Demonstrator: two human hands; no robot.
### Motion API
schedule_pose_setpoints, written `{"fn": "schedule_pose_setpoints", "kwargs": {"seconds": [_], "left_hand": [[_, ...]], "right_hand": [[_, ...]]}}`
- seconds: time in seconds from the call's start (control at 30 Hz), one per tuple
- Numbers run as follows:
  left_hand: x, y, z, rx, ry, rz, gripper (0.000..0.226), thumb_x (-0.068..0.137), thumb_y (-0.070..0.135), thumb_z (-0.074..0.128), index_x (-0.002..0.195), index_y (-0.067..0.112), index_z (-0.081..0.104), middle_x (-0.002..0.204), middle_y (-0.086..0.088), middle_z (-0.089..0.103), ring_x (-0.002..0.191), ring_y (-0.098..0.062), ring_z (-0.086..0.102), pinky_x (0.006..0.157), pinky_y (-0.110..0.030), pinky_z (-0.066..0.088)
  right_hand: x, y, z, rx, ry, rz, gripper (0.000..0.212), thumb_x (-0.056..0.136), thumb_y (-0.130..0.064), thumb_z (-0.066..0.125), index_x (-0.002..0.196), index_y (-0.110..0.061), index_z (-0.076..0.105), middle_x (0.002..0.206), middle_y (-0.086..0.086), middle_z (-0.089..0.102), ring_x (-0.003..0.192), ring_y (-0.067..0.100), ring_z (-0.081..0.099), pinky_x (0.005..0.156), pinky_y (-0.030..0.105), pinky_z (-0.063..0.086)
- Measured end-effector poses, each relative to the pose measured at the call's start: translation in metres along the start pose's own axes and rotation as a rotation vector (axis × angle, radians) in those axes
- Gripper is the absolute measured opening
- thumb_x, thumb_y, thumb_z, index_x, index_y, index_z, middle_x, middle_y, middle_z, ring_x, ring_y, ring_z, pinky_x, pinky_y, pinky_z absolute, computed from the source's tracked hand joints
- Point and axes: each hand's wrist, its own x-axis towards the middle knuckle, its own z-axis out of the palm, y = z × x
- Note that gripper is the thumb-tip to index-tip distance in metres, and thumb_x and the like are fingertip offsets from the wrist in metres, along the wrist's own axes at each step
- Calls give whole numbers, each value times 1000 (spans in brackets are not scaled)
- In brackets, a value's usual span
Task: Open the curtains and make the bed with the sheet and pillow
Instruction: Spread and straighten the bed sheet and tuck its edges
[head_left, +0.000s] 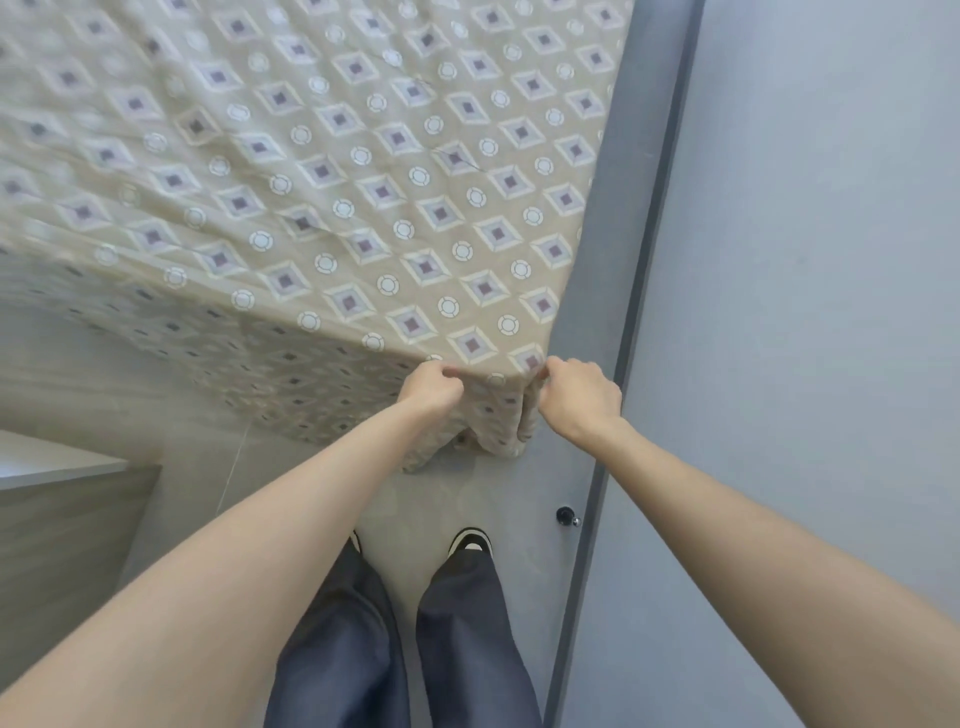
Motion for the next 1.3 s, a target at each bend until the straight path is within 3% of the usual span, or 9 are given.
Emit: {"fn": "schedule_pose_setpoints", "kwargs": {"seconds": [0.23, 0.4, 0.7, 0.8, 0.9, 1.07, 1.17, 1.3], "left_hand": [[-61, 41, -93, -83, 47, 141, 40, 97, 13, 37, 135, 15, 48, 138, -5, 50, 116, -18, 52, 88, -24, 38], [-136, 80, -200, -174, 129, 278, 41, 97, 16, 38, 137, 18, 46, 139, -3, 49, 119, -19, 50, 94, -29, 38], [-254, 101, -361, -428, 319, 439, 38, 97, 11, 40, 134, 15, 48, 131, -2, 56, 117, -20, 53, 95, -32, 41], [-276, 91, -411, -506, 395, 414, 37, 97, 12, 40, 133, 15, 49, 130, -3, 56, 108, -19, 54, 87, -31, 43], [-288, 75, -464, -561, 477, 389, 37, 98, 14, 40, 134, 14, 48, 124, -4, 56, 103, -18, 53, 87, -32, 43], [-280, 54, -542, -581, 565, 309, 39, 99, 15, 39, 138, 14, 44, 137, -6, 49, 119, -24, 50, 90, -34, 42], [-265, 49, -592, -606, 608, 282, 38, 99, 15, 39, 138, 14, 44, 137, -7, 49, 117, -24, 51, 92, -36, 42], [-250, 51, -654, -647, 648, 262, 39, 100, 16, 39, 139, 12, 43, 131, -7, 51, 118, -25, 50, 91, -35, 41]], "right_hand": [[-42, -55, -85, 93, 95, -33, 40, 92, -11, 40, 128, -23, 52, 123, 5, 60, 113, 27, 52, 75, 35, 38], [-81, -120, -185, 258, 217, -28, 36, 95, -18, 37, 126, -24, 53, 110, 1, 66, 103, 23, 59, 75, 33, 48], [-135, -231, -332, 386, 329, -169, 34, 97, -24, 39, 128, -27, 51, 111, -2, 65, 83, 16, 63, 74, 34, 54], [-139, -276, -359, 395, 314, -236, 33, 97, -23, 40, 128, -26, 51, 107, -2, 66, 79, 15, 63, 70, 33, 54], [-136, -325, -381, 367, 273, -313, 34, 96, -21, 41, 129, -26, 50, 116, -2, 63, 85, 15, 63, 73, 33, 54], [-113, -409, -412, 364, 210, -420, 37, 96, -18, 41, 131, -24, 49, 122, 1, 59, 82, 14, 62, 74, 36, 56], [-86, -464, -433, 391, 152, -488, 37, 96, -18, 41, 132, -23, 48, 131, 3, 55, 76, 12, 60, 65, 32, 51], [-56, -529, -467, 402, 101, -547, 37, 96, -18, 40, 132, -21, 49, 122, 2, 58, 76, 17, 62, 70, 34, 53]]}}
